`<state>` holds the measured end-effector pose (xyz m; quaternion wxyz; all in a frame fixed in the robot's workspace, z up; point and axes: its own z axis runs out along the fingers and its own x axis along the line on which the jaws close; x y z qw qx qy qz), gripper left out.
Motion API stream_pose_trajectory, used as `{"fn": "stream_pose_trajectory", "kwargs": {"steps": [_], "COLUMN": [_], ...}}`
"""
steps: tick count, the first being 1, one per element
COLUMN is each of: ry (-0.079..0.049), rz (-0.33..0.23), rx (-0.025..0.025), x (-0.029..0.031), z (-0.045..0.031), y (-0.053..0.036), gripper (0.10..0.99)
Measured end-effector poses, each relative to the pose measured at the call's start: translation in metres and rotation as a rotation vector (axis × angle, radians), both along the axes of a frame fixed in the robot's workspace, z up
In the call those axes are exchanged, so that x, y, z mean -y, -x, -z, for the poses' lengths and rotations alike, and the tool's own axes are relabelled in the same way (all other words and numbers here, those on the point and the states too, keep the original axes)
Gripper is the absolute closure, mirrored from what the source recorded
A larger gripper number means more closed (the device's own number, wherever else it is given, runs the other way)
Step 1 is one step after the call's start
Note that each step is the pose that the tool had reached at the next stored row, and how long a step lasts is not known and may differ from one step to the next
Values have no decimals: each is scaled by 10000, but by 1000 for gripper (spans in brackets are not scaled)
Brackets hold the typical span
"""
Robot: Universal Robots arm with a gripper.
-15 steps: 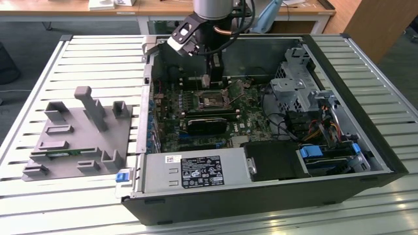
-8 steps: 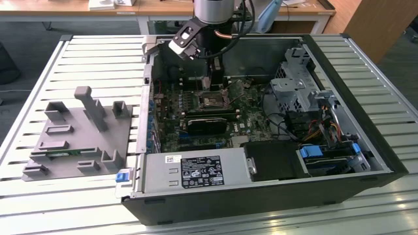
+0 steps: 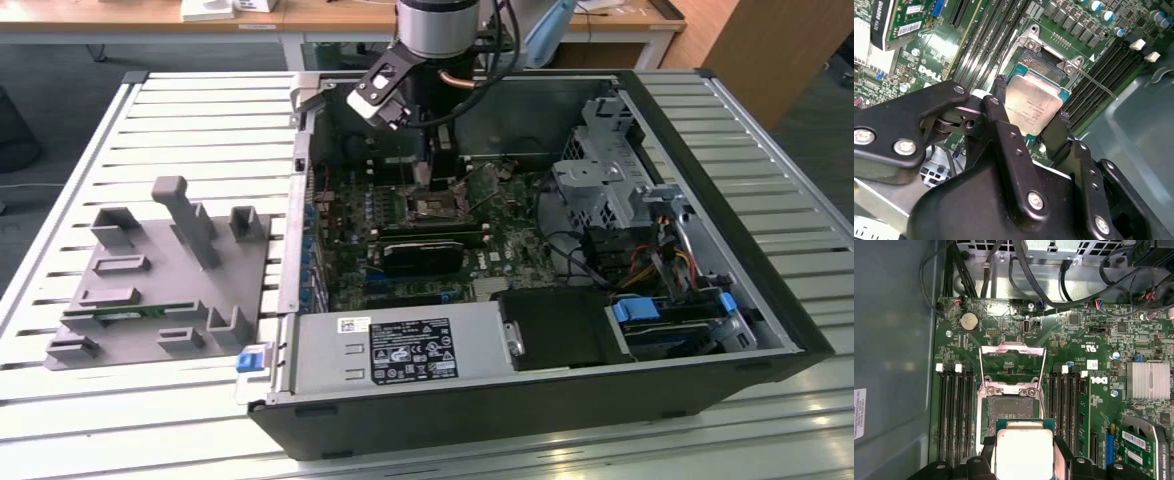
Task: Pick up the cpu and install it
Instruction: 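Place the cpu into insertion slot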
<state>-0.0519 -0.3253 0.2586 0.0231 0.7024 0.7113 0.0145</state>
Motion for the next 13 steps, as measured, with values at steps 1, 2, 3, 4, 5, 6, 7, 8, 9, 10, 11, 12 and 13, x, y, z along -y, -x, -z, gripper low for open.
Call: {"fn": "stream_pose_trajectory", "kwargs": {"steps": [1,2,3,4,5,6,7,8,9,10,11,12,13], "ry": [1,1,1,2,2,3,2,2,3,3,3,2,3], "rz": [-1,-1,0,0,-1,-4,-11,-17,-18,-19,-18,-18,-19], "rx": [-1,-5,-7,-10,-11,-12,-11,-11,-11,-11,-11,-11,-11], "x": [-1,-3,-4,-5,-5,-7,-11,-16,-20,-23,-25,-26,-27], "z": [13,26,40,55,72,88,103,119,134,151,169,189,207], "y": [-4,-8,-11,-17,-21,-25,-33,-39,-43,-45,-46,-47,-48], "gripper": [545,545,545,545,545,545,545,545,545,545,545,545,545]}}
